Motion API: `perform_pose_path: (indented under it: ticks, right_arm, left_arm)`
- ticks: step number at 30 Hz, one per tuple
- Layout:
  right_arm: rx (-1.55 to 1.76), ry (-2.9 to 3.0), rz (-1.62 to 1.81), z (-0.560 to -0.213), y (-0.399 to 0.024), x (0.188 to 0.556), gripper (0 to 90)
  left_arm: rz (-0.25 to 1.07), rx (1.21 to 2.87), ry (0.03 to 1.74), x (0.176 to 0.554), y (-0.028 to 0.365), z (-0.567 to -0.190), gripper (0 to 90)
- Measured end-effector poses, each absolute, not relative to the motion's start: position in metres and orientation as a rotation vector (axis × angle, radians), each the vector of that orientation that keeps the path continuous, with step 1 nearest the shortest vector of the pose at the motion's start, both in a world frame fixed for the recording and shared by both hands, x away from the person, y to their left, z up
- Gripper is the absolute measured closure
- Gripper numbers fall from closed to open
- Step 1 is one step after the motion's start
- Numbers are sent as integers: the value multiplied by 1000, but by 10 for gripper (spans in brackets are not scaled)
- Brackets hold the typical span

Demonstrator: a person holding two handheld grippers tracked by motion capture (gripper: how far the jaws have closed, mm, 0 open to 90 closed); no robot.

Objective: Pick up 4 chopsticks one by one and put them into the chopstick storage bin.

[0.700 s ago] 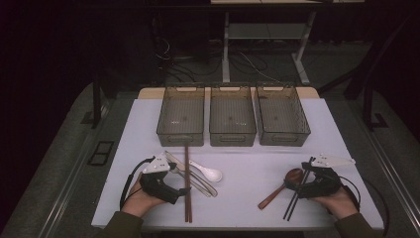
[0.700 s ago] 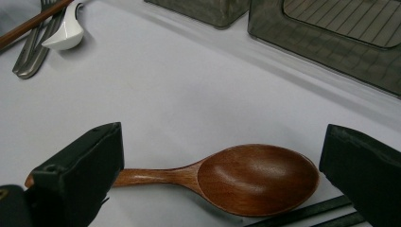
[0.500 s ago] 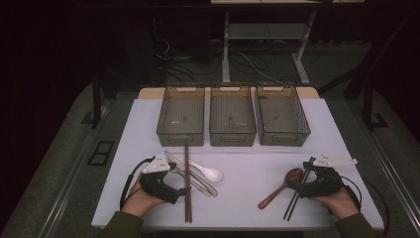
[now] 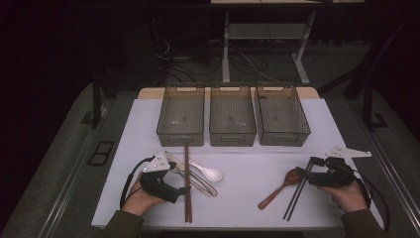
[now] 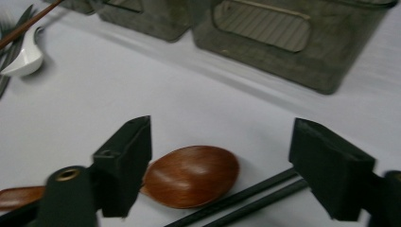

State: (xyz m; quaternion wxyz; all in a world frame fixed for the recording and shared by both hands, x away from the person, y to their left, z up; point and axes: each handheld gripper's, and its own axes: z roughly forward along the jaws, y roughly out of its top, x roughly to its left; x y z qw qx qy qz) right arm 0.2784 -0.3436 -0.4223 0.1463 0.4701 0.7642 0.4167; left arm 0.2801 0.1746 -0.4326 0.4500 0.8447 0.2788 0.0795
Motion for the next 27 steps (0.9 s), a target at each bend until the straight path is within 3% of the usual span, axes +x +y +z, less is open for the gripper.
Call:
perform_pose_path:
  ticks: [20,23,27]
  right_arm:
    - [1493,2172,1053,-424,-372,322,822]
    - [1512,2185,1000,-428,-374,328,887]
    - [1538,2190,934,-432,-379,329,895]
  left_arm:
    - [186,2080,694,282,174,-433,0]
    - [186,2081,694,282,174,-434,0]
    - [186,2078,691,281,175,-433,0]
